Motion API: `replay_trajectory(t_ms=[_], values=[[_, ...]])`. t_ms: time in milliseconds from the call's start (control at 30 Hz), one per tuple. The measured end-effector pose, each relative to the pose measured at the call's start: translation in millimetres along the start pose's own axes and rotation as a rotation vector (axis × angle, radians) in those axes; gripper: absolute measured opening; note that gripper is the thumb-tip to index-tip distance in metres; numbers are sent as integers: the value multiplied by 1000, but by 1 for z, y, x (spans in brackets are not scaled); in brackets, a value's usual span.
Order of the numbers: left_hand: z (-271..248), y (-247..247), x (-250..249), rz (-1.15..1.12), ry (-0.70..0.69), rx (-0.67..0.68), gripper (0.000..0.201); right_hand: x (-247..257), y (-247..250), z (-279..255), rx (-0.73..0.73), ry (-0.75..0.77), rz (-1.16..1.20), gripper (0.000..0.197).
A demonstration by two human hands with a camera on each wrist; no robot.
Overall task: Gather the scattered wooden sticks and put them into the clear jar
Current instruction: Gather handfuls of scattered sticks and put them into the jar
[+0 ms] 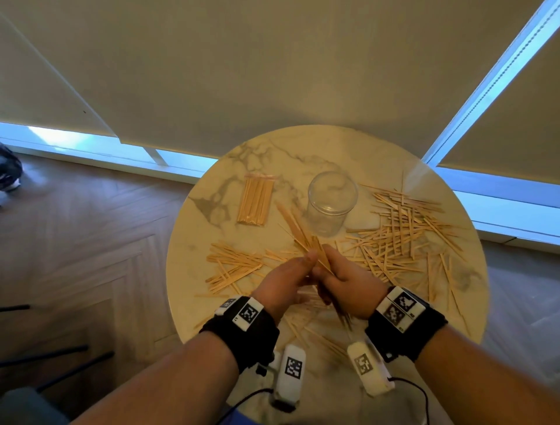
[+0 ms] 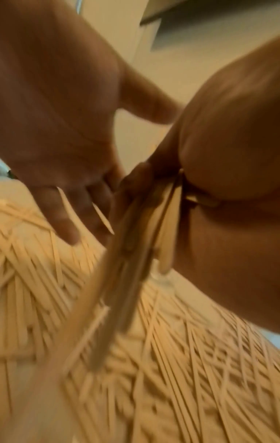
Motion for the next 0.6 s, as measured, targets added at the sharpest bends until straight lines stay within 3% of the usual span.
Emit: replay_trajectory(t_ms=[67,167,233,367,433,533,600], values=[[-4,-2,-14,-99,-49,-51,68,14,-3,0,23,57,92,18],[-10,-4,-35,17,-178,-140,45,23,1,1,1,98,133,36],[-16,-4,-48,180,-267,-189,43,30,7,0,-25,120,113,44],[-28,-8,-72,575,-393,-204,44,46,15,-3,-15,94,85,39],[-32,-12,-79,649,-400,-179,41,55,16,-3,-12,109,81,30],[-37,-10,-82,514,-366,-157,52,65,25,3,-57,135,238,17],[-37,-7,-76,178,-316,-137,57,78,39,8,-122,169,339,16]])
Point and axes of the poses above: each hand's wrist, its own z-axis towards the middle knuckle, its own y-axis out of the back of the hand, x = y × z, the point moved 6 cm from there along z, towards the middle knuckle, and after that the axes turned 1 degree about y, right-handed, at the moved point
